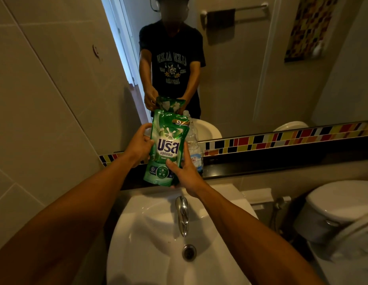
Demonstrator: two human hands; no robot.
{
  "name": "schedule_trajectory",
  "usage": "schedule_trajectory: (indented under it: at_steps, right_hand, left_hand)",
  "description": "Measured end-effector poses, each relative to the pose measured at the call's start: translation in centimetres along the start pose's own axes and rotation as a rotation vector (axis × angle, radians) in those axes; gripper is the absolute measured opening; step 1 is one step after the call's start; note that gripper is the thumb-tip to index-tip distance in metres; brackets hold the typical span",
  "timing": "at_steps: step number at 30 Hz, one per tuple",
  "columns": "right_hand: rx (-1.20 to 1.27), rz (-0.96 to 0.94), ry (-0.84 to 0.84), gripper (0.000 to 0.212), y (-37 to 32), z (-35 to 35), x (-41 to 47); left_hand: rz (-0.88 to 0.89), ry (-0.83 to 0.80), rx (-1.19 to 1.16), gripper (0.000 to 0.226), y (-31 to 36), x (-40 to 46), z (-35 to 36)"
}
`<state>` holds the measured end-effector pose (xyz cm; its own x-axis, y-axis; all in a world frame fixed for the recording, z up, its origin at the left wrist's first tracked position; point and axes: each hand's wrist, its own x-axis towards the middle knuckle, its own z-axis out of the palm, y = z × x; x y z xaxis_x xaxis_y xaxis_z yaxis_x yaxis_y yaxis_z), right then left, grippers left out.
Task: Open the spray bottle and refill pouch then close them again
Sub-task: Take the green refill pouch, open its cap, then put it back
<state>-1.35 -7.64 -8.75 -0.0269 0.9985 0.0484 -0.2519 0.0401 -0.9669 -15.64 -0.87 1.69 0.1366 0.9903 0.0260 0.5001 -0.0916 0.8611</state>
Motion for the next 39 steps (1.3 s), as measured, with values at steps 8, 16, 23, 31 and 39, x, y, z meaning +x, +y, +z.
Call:
schedule_trajectory:
  at_steps: [8,16,23,31,39]
  right_hand:
    - [0.065,0.035,-0.002,0.086,-0.1,0.7,-0.1]
    - [0.129,0.091,-0.023,0.089,-0.2,1.1,0.0]
    - [0.109,0.066,-0.012,0.087,-0.1,1.4,0.4]
    - [0.135,0.074,-0.01,0.087,-0.1,1.6,0.4]
    - [0.177,0.101,-0.024,0.083,-0.5,1.6,0.4]
  left_hand:
    - [-0.014,0.004,0.077,0.051,1.1,0.4,-0.5]
    - [-0.047,-0.013,0.123,0.055,1.6,0.9,-1.1]
    - [-0.077,-0.045,0.19,0.059,2.0,1.3,-1.5]
    - [-0.119,-0.078,0.208,0.061,2.6,1.6,-1.9]
    - [-0.168,-0.109,0.146,0.061,3.3,1.7,-2.0]
